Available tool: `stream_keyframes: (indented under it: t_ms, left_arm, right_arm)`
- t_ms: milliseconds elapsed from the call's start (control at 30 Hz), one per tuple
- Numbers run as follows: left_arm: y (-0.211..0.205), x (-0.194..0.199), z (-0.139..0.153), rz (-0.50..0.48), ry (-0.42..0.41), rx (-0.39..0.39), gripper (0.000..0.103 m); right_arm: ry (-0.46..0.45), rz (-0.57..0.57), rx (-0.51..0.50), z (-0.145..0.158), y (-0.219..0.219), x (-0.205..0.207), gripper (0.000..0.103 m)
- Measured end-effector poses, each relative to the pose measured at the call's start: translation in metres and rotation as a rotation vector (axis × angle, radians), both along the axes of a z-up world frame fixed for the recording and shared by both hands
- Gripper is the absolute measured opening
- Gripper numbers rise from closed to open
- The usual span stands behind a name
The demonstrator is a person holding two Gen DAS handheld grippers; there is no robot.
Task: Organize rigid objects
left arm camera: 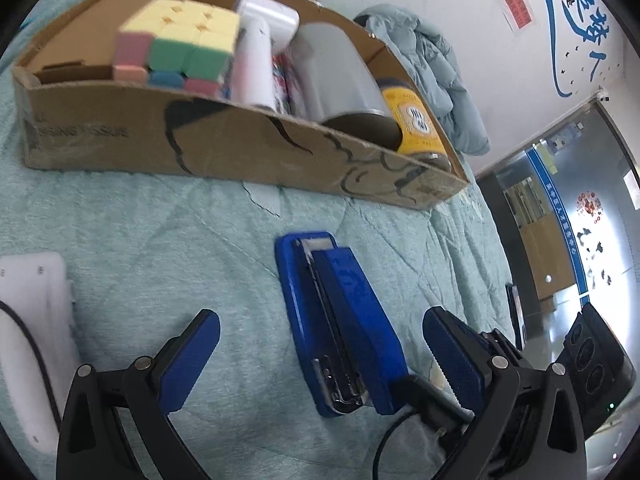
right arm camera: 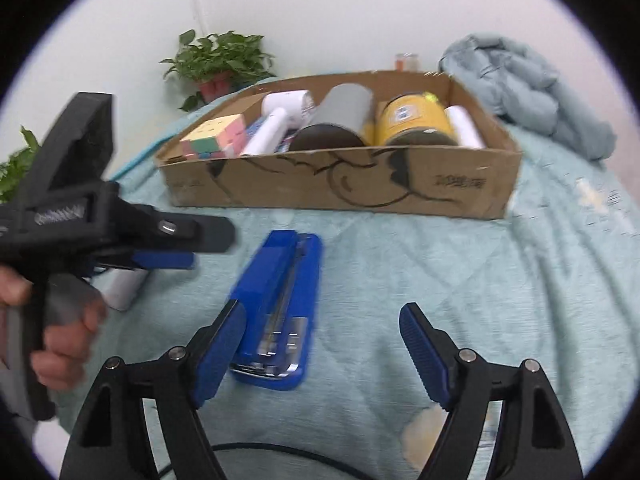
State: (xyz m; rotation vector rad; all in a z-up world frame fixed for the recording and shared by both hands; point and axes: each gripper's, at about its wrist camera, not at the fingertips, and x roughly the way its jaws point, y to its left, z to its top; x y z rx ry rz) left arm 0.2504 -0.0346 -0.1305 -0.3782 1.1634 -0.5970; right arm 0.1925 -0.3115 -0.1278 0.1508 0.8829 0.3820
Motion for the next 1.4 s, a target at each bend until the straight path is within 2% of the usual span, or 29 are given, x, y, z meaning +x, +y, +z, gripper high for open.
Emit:
stream_keyframes:
  t_ms: [133,267,300,333,367,400,433,500,600,633,667,700,767,933,1033,1233,1267,1300,1400]
  left_arm:
    - [-0.014,0.001,-0.009,-0.049,0.043,-0.024,0.102]
    - [-0.023,0.004,-0.018,-0.055,0.071,-0.021,0.101]
    - [-0.028,0.005,-0.019,-0.079,0.080,-0.021,0.101]
    - [-0.033,0.005,-0.019,-0.093,0.085,-0.024,0.101]
    - [-0.036,0.005,-0.020,-0.102,0.086,-0.020,0.101]
    - [-0.039,0.004,-0.020,-0.105,0.081,-0.008,0.101]
    - [-0.041,0.004,-0.020,-0.107,0.079,0.000,0.101]
    - [-0.043,0.005,-0.020,-0.099,0.087,0.007,0.099]
    - [-0.041,0.006,-0.021,-0.077,0.109,0.009,0.087]
    - [-0.040,0.007,-0.021,-0.087,0.116,-0.005,0.080]
    - [-0.041,0.006,-0.021,-0.107,0.133,-0.036,0.066]
    - [-0.042,0.005,-0.021,-0.122,0.150,-0.058,0.063]
    - [-0.047,0.000,-0.017,-0.128,0.119,-0.018,0.063]
    - [-0.046,-0.010,-0.010,-0.122,0.082,-0.001,0.061]
    - [-0.044,-0.015,-0.004,-0.114,0.052,0.038,0.061]
    - [-0.030,-0.018,0.015,-0.087,0.004,0.040,0.060]
    - [-0.026,-0.017,0.019,-0.082,-0.008,0.042,0.056]
    - [-0.023,-0.015,0.023,-0.078,-0.008,0.029,0.056]
    - [-0.013,-0.010,0.036,-0.063,-0.033,0.002,0.056]
  right_arm:
    - [0.022,0.047,0.024,-0.001,0.023,-0.004,0.079]
    - [0.077,0.063,0.028,-0.022,0.036,-0.006,0.079]
    - [0.099,0.061,-0.002,-0.027,0.040,-0.005,0.077]
    - [0.111,0.055,-0.030,-0.030,0.043,-0.005,0.068]
    - [0.111,0.046,-0.055,-0.033,0.046,-0.006,0.066]
    - [0.104,0.051,-0.044,-0.032,0.047,-0.006,0.058]
    - [0.115,0.047,-0.032,-0.032,0.047,-0.005,0.058]
    - [0.142,0.027,0.021,-0.032,0.042,-0.001,0.058]
    - [0.211,0.007,0.168,-0.035,0.025,0.007,0.058]
    - [0.240,-0.002,0.226,-0.037,0.018,0.009,0.057]
    - [0.263,-0.007,0.269,-0.038,0.013,0.011,0.057]
    - [0.286,-0.007,0.309,-0.040,0.010,0.013,0.057]
    - [0.309,-0.006,0.342,-0.042,0.010,0.012,0.057]
    - [0.313,0.018,0.345,-0.041,0.017,0.007,0.056]
    - [0.289,0.045,0.314,-0.035,0.017,0.011,0.055]
    - [0.221,0.090,0.255,-0.019,0.029,0.015,0.055]
    - [0.208,0.096,0.248,-0.015,0.031,0.015,0.055]
    - [0.193,0.105,0.242,-0.010,0.033,0.013,0.045]
    - [0.159,0.128,0.240,0.001,0.040,0.017,0.046]
